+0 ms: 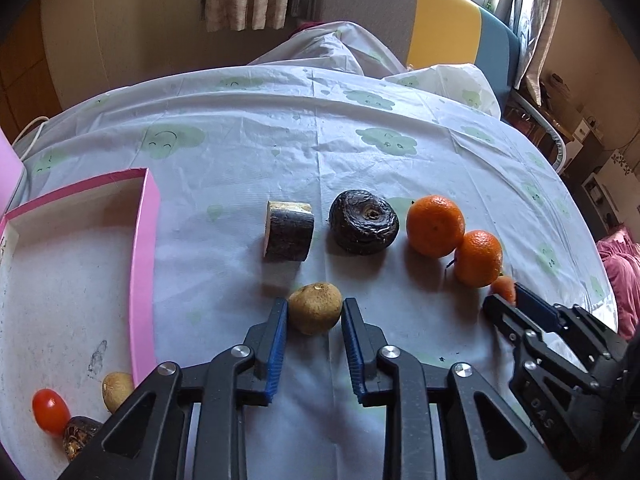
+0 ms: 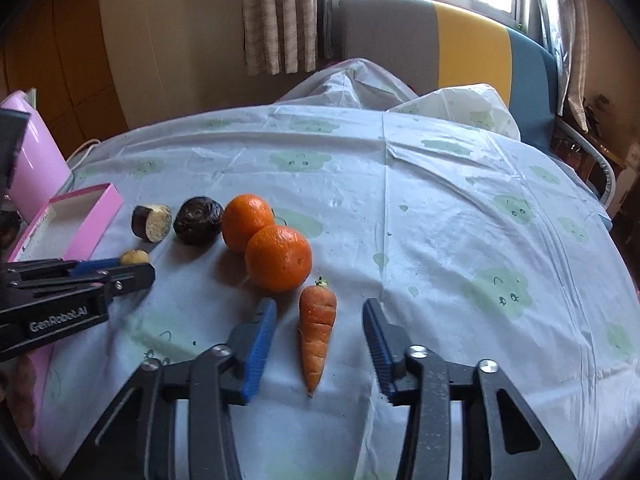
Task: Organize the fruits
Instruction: 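Reach the left tool to the small potato and grasp it, then carry the potato into the tray with left tool while right tool grasps the carrot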
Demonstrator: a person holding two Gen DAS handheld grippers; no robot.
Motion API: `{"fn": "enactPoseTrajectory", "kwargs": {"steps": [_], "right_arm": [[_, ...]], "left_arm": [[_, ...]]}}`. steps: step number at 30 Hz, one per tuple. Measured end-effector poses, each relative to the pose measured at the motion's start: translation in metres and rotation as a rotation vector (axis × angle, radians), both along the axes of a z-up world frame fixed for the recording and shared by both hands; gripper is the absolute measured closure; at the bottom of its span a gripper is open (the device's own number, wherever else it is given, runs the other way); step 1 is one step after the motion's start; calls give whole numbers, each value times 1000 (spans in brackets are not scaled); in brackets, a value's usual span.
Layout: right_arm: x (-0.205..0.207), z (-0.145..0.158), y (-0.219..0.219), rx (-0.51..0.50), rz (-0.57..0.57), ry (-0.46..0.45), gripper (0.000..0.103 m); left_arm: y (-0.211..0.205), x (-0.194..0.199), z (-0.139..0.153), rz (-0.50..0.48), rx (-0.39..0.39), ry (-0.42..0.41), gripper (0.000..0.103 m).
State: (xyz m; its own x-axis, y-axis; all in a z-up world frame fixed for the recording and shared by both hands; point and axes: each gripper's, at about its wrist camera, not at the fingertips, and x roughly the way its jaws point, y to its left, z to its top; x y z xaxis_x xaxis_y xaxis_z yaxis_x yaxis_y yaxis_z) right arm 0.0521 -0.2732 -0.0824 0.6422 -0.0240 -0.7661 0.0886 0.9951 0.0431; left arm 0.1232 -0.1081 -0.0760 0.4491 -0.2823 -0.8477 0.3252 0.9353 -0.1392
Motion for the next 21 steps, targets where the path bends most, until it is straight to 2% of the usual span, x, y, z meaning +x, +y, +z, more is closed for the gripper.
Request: {"fn": "enactPoseTrajectory", "kwargs": {"steps": [8,13,21], "right_arm": [[-1,-6,-2,7,9,-1,74],[-2,-5,0,-8,12,-7,74],[-2,-5,1,-17,13,-7,74]], "left_arm": [[10,-8,10,9,-51,7,76],[30,-17,34,35,-82,-45,76],[83,-9,55,151,-48,-121,76]]}}
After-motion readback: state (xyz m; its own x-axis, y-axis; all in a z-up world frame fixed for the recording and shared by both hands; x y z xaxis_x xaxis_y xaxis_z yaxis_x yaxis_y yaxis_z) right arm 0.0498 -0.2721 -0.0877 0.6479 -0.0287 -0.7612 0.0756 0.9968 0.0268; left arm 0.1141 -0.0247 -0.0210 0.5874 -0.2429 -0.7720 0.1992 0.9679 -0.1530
